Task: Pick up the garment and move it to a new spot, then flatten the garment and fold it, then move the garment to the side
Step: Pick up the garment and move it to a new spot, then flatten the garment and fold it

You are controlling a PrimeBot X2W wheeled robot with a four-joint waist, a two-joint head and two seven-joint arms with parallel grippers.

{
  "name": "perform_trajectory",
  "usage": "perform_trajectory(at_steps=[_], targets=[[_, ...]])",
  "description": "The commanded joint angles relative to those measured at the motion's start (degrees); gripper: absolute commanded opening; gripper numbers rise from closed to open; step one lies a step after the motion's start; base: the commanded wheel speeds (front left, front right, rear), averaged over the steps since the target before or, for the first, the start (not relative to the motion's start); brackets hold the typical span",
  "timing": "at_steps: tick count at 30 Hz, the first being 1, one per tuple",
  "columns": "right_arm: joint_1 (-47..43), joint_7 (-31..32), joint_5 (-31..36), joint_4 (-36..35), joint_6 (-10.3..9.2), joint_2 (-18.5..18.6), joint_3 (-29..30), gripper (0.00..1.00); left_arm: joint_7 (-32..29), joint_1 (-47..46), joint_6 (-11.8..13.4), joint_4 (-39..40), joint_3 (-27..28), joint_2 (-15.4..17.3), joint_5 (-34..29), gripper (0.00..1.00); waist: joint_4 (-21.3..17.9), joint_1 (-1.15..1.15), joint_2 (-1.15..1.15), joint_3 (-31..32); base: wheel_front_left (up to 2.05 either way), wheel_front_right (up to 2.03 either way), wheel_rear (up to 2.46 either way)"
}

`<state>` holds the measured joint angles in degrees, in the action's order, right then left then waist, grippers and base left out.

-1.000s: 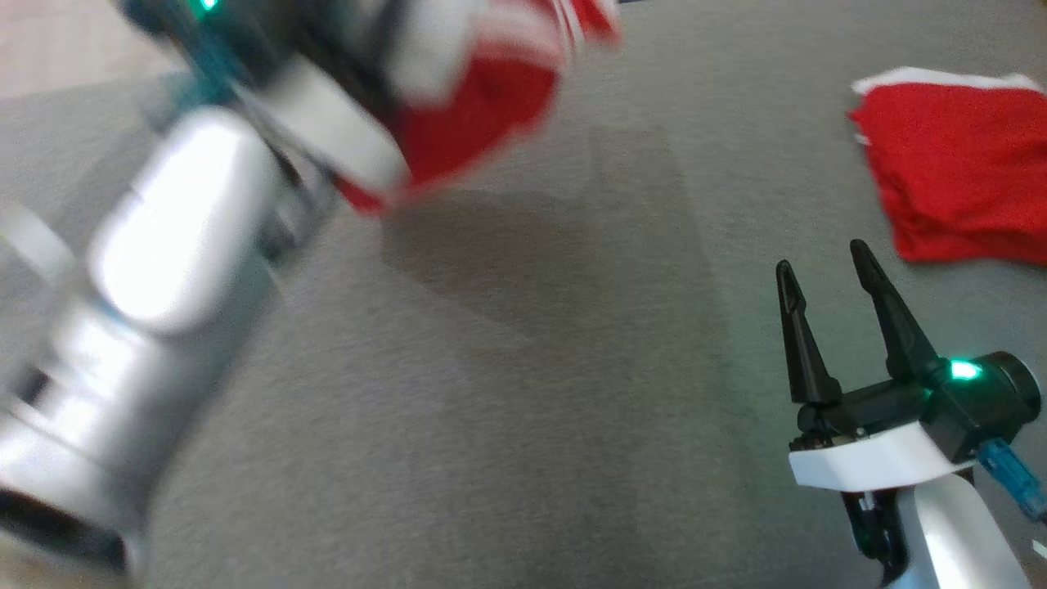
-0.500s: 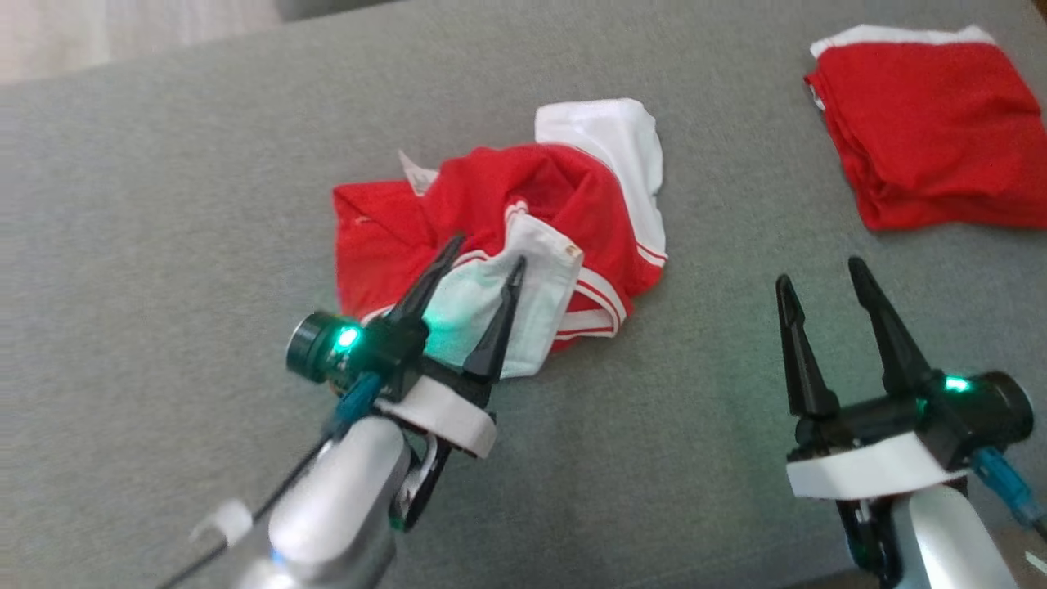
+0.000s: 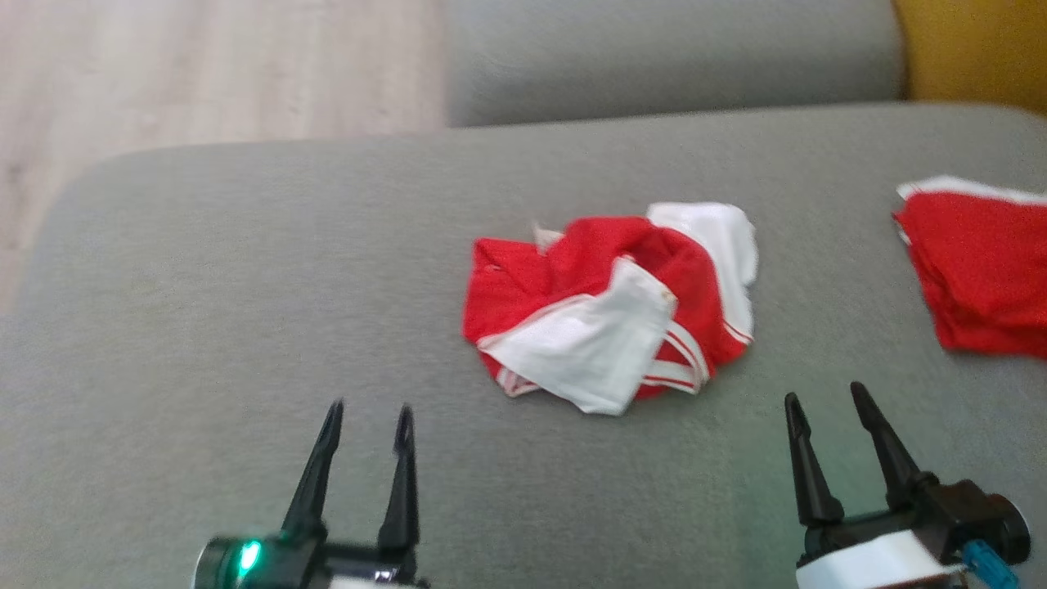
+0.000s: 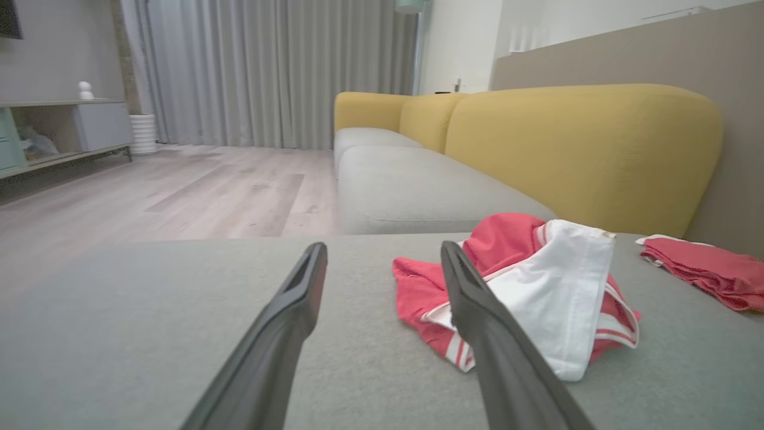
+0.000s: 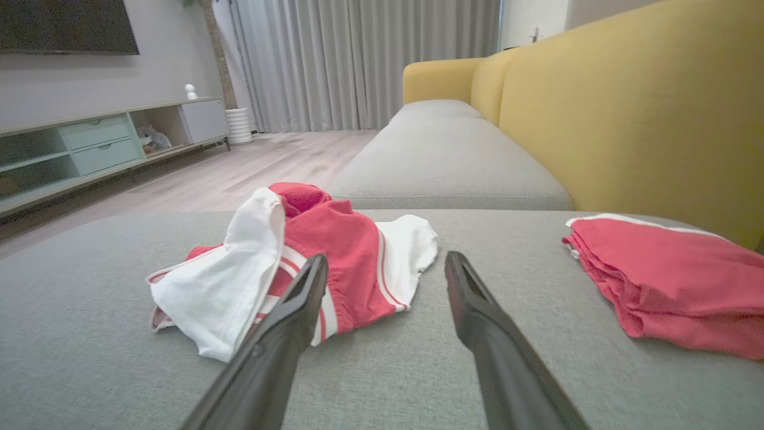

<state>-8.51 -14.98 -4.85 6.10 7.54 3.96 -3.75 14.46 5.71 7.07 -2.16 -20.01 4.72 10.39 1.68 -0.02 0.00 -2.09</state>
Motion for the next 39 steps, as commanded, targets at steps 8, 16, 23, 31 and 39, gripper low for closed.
perform_trajectory(at_steps=[8,16,23,31,39], targets=[[-1.0,0.0,1.7,-3.1,-0.05,-0.7,-0.4,1.0,0.5,4.1,-0.6,5.1,6.0,-1.4,-2.9,1.0,6.1,0.02,0.0,4.9,0.0,0.0,0.0],[-1.7,0.0,1.6,-2.8,-0.05,-1.0,-0.4,1.0,0.5,4.6,-1.4,4.6,6.8,-1.7,-5.4,1.0,6.2,0.02,0.0,4.6,0.0,0.0,0.0],[-1.6,0.0,0.7,-2.4,-0.05,-1.1,-0.7,1.0,0.5,4.3,-1.6,3.8,6.9,-1.8,-6.2,1.0,5.5,0.02,0.0,4.5,0.0,0.0,0.0],[-1.8,0.0,0.3,-2.5,-0.05,-1.1,-1.2,1.0,0.5,4.3,-1.5,3.6,6.8,-1.8,-6.2,1.0,4.7,0.02,0.0,4.3,0.0,0.0,0.0],[-1.2,0.0,-0.1,-2.6,-0.05,-1.1,-1.7,1.0,0.5,4.5,-1.9,3.2,6.1,-1.8,-6.3,1.0,2.9,0.02,0.0,3.8,0.0,0.0,0.0]])
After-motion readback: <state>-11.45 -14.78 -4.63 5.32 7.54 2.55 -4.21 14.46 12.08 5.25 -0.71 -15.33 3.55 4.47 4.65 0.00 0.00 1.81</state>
